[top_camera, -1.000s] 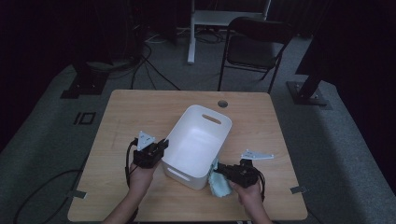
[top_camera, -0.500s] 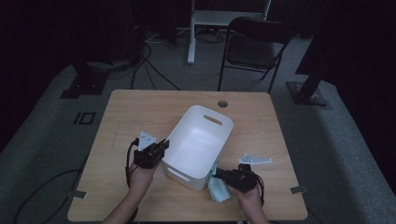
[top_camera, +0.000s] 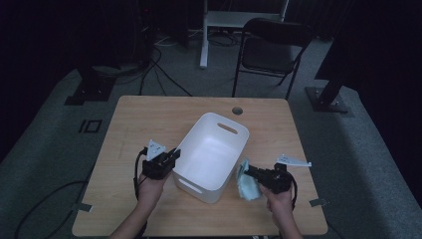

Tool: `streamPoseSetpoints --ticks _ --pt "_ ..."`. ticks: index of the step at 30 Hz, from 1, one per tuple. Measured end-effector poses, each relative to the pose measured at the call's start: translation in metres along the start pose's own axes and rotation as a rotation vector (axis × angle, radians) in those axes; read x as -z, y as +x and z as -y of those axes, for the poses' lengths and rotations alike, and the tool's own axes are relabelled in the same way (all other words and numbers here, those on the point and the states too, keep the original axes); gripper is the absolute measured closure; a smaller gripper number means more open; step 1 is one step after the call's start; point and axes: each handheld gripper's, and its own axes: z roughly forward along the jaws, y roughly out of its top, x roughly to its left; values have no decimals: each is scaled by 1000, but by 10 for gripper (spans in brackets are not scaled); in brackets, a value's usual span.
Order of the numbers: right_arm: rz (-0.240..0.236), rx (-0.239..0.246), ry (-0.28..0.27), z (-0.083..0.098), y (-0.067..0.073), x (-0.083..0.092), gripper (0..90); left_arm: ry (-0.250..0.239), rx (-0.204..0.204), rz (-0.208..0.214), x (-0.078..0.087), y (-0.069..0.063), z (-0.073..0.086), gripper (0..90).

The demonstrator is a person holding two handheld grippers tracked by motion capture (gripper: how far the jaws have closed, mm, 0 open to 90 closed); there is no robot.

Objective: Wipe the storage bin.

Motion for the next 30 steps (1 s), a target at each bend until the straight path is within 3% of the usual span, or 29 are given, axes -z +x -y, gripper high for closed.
streamPoseSetpoints --ticks 11,19,30 --pt "93 -8 -63 -24 -34 9 846 -3 6 11 -1 1 0 834" --pt "110 -23 -86 -38 -45 4 846 5 6 19 -1 2 -1 834" --pt "84 -40 -95 -52 -51 -10 846 5 2 35 -2 4 -1 834"
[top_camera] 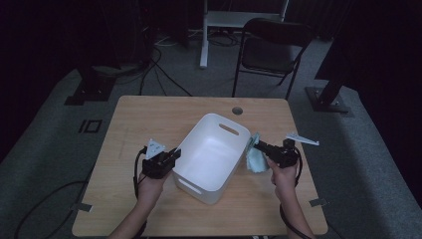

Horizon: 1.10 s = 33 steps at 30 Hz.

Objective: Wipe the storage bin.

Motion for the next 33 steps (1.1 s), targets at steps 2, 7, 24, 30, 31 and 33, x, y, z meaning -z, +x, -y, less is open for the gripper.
streamPoseSetpoints --ticks 2,7,24,30,31,33 --pt "1 7 4 -2 0 -3 846 1 -3 8 0 1 0 834" --pt "18 8 20 -2 -2 -11 846 3 -8 33 -1 3 -1 836" --pt "57 -45 71 17 -21 -26 847 9 -35 39 -1 2 -1 840" --pt "75 -73 112 32 -29 -33 847 9 -33 35 -1 2 -1 841" --pt "77 -82 123 35 -31 -34 847 9 -34 35 -1 2 -1 841" --pt "85 -91 145 40 -34 -37 847 8 -33 35 -1 2 -1 841"
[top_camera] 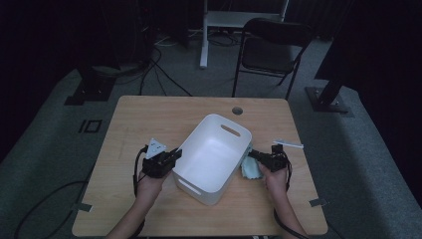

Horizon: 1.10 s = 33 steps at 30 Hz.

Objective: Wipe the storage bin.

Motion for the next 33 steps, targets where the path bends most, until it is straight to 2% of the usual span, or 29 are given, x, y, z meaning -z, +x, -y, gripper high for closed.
streamPoseSetpoints --ticks 7,11,15,23,28,30,33 --pt "26 -22 61 9 -10 -11 847 -1 3 -3 0 0 0 840" --pt "32 -30 66 10 -9 -12 848 -1 6 -6 0 0 0 840" --pt "3 -20 36 8 -1 -5 848 1 2 -11 0 -1 0 839" --pt "-79 58 -45 -1 31 16 848 2 -1 -23 0 -2 0 838" --pt "-141 78 -99 -5 43 30 847 2 -4 -17 -1 -2 -1 838" --pt "-138 93 -111 -7 46 33 847 1 -4 -13 -1 -2 -1 839" --pt "-129 89 -103 -7 45 30 847 2 -8 -13 -1 -2 -1 838"
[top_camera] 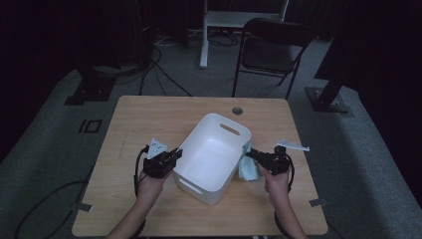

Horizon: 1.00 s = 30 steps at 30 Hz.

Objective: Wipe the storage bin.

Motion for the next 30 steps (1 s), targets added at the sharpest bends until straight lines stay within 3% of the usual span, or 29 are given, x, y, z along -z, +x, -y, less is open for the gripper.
streamPoseSetpoints --ticks 22,30 --pt "100 -41 147 26 -27 -28 847 -5 -11 -14 0 -1 0 836" --pt "124 -80 195 34 -37 -39 848 -5 -9 -25 0 -2 0 835"
